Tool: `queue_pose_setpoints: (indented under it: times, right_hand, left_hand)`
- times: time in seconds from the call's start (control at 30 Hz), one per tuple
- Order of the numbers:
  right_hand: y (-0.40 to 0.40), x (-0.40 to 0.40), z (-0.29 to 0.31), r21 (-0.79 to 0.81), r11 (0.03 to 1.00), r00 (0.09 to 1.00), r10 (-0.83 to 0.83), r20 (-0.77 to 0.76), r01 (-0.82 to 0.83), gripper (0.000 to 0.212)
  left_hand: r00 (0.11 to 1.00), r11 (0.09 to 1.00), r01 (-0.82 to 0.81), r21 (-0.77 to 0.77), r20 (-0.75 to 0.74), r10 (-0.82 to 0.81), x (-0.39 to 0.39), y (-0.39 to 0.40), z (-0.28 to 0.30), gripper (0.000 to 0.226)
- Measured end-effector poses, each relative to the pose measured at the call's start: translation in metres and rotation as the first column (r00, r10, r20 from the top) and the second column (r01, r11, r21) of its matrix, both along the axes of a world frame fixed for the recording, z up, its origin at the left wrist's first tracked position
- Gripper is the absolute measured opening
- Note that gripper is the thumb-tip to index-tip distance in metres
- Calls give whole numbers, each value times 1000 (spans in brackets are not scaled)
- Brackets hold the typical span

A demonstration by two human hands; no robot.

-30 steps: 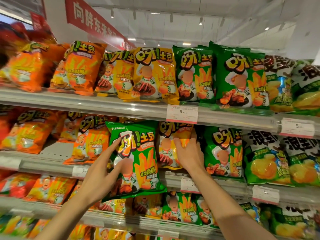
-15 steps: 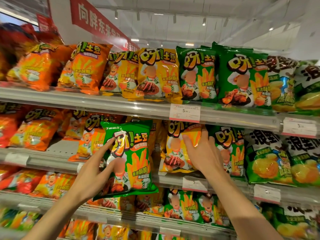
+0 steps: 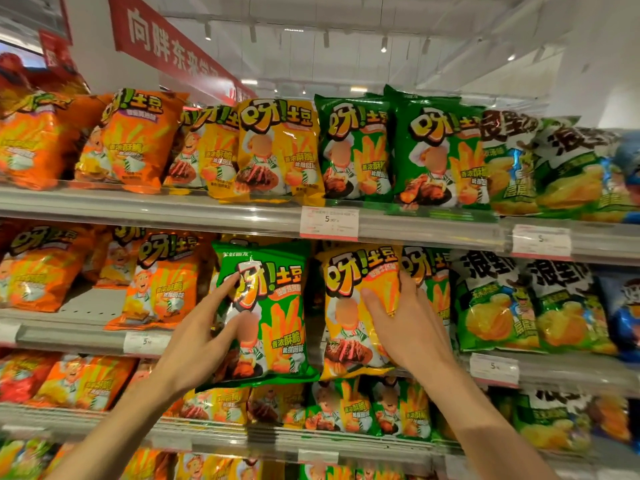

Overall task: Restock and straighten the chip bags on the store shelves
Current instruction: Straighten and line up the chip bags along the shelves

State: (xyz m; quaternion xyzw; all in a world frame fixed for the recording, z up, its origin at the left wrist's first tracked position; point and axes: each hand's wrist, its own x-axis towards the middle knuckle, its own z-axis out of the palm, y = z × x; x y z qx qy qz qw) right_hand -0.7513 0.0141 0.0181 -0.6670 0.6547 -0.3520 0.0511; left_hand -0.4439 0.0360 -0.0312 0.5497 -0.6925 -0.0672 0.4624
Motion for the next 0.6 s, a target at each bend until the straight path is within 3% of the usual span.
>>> queue_pose_setpoints:
  times: [0.27, 0.6]
  right_hand:
    - [26, -28, -15, -24, 1000, 999, -12, 44, 13, 88]
    - [31, -50, -27, -53, 997, 982, -45, 186, 56, 83]
  left_hand:
    - [993, 997, -21, -75, 117, 30, -46, -49, 19, 64]
    - [991, 999, -50, 3, 121, 49, -94, -103, 17, 64]
